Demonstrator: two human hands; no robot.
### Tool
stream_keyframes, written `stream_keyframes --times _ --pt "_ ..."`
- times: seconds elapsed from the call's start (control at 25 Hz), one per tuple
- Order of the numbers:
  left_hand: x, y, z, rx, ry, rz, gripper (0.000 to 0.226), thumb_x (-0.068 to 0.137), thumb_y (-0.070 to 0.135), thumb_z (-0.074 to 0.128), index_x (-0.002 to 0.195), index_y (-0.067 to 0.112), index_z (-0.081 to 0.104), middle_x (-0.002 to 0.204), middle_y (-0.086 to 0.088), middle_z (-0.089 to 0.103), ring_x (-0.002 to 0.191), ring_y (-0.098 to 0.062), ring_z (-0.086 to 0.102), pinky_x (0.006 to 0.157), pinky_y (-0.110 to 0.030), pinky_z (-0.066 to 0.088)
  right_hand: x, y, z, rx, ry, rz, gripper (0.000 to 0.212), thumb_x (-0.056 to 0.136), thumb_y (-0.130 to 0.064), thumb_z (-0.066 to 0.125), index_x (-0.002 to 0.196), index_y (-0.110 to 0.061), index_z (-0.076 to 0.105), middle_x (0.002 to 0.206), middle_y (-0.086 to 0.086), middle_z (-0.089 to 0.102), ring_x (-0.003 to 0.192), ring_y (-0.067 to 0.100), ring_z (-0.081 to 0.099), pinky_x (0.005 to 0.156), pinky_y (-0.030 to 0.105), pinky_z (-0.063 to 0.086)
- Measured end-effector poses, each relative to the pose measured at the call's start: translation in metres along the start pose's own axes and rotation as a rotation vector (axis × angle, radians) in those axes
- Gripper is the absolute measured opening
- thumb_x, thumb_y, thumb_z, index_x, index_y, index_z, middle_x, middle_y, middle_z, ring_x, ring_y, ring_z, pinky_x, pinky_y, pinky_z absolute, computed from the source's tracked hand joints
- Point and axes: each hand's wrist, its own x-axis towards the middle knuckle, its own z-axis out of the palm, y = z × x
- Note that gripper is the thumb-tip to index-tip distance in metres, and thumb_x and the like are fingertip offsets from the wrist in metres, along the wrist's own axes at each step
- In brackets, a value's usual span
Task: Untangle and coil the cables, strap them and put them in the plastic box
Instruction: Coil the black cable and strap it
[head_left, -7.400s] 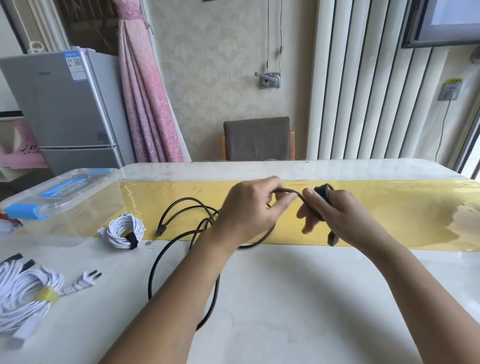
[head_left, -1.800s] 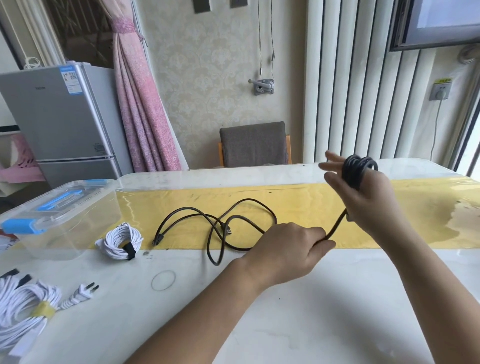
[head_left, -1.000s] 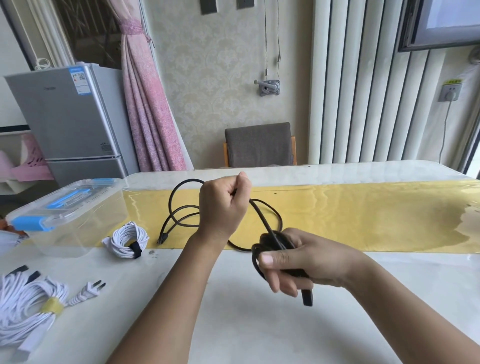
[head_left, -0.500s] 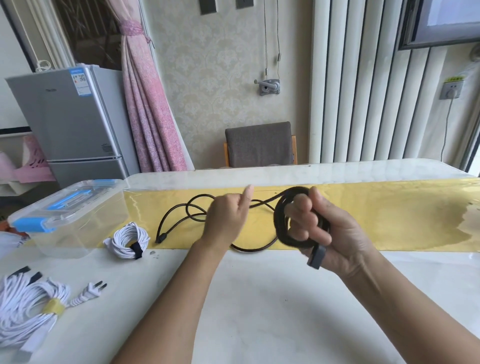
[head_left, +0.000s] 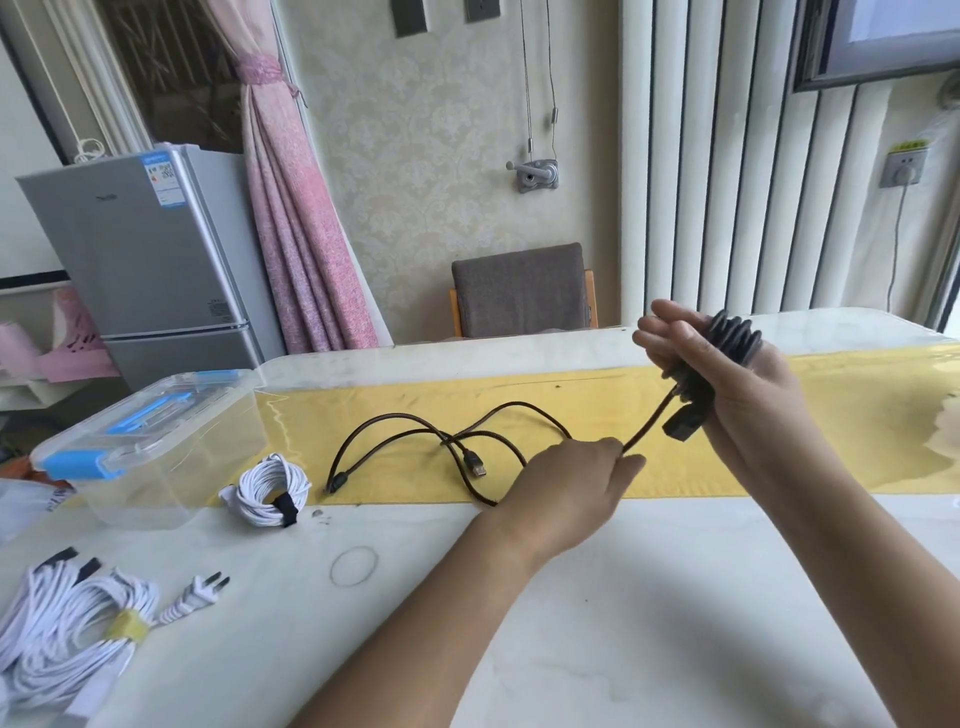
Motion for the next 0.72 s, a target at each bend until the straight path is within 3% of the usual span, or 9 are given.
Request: stream_keyframes --times 0.08,0.16,0.24,0.32,0.4,0.48,0.6,0.72 --pt "-0.003 0.009 0.003 0.012 -0.031 0.041 0.034 0.100 0.039 0.039 0.086 0.011 0.050 0.075 -0.007 0.058 0.075 -0.030 0.055 0.060 -0.034 0.033 0.000 -0.001 -0.003 -0.382 0.089 -0.074 0.023 0.091 -0.019 0.061 0.113 -0.015 0.064 0.105 -0.006 0.071 0.098 0.006 0.065 0.078 0.021 0.050" --pt "-0.006 0.012 0.001 0.021 -0.009 0.110 0.031 0.097 0.038 0.047 0.083 0.012 0.054 0.064 0.001 0.054 0.069 -0.026 0.053 0.058 -0.032 0.035 0.000 0.001 -0.007 -0.861 0.135 -0.221 0.020 0.092 -0.010 0.056 0.108 -0.016 0.066 0.104 -0.011 0.068 0.082 0.001 0.060 0.068 0.018 0.045" --pt "-0.008 0.007 -0.007 0.021 0.105 0.200 0.032 0.091 0.034 0.057 0.067 0.015 0.049 0.050 0.006 0.041 0.057 -0.022 0.043 0.052 -0.029 0.031 0.003 0.009 -0.013 -1.147 0.064 -0.300 0.025 0.088 0.000 0.051 0.103 -0.011 0.067 0.095 -0.006 0.067 0.081 0.005 0.059 0.071 0.021 0.044" --pt "-0.007 -0.006 -0.018 0.017 0.295 0.270 0.037 0.084 0.031 0.057 0.055 0.018 0.039 0.044 0.000 0.033 0.050 -0.023 0.034 0.048 -0.028 0.027 0.005 0.017 -0.018 -1.248 -0.123 -0.195 0.021 0.088 -0.001 0.050 0.096 -0.010 0.066 0.086 -0.002 0.069 0.079 0.010 0.064 0.072 0.028 0.051" --pt "-0.007 -0.017 -0.030 -0.058 0.452 0.303 0.037 0.081 0.030 0.050 0.050 0.022 0.030 0.044 0.000 0.028 0.047 -0.018 0.029 0.046 -0.025 0.024 0.004 0.020 -0.018 -1.274 -0.297 0.002 0.018 0.093 -0.014 0.050 0.084 -0.006 0.064 0.069 0.000 0.067 0.059 0.006 0.061 0.056 0.022 0.050" --pt "-0.008 -0.024 -0.041 -0.128 0.573 0.349 0.039 0.083 0.025 0.044 0.052 0.035 0.023 0.043 0.008 0.024 0.045 -0.010 0.027 0.046 -0.021 0.020 0.000 0.021 -0.012 -1.200 -0.372 0.109 0.035 0.095 -0.029 0.048 0.075 -0.005 0.062 0.056 0.001 0.061 0.042 0.007 0.050 0.041 0.019 0.040" --pt "-0.007 -0.034 -0.051 -0.148 0.757 0.340 0.045 0.089 0.019 0.041 0.055 0.037 0.019 0.044 0.012 0.018 0.045 -0.012 0.023 0.047 -0.022 0.016 -0.009 0.018 0.004 -0.940 -0.334 0.151 0.052 0.096 -0.046 0.041 0.072 -0.005 0.064 0.049 -0.005 0.054 0.041 0.011 0.042 0.039 0.027 0.038" --pt "-0.007 -0.041 -0.058 -0.123 0.896 0.265 0.045 0.092 0.021 0.043 0.053 0.023 0.022 0.046 0.008 0.017 0.045 -0.015 0.021 0.045 -0.026 0.014 -0.014 0.017 0.015 -0.735 -0.374 0.218 0.065 0.086 -0.059 0.040 0.069 -0.001 0.063 0.051 -0.001 0.055 0.046 0.015 0.043 0.045 0.024 0.038"
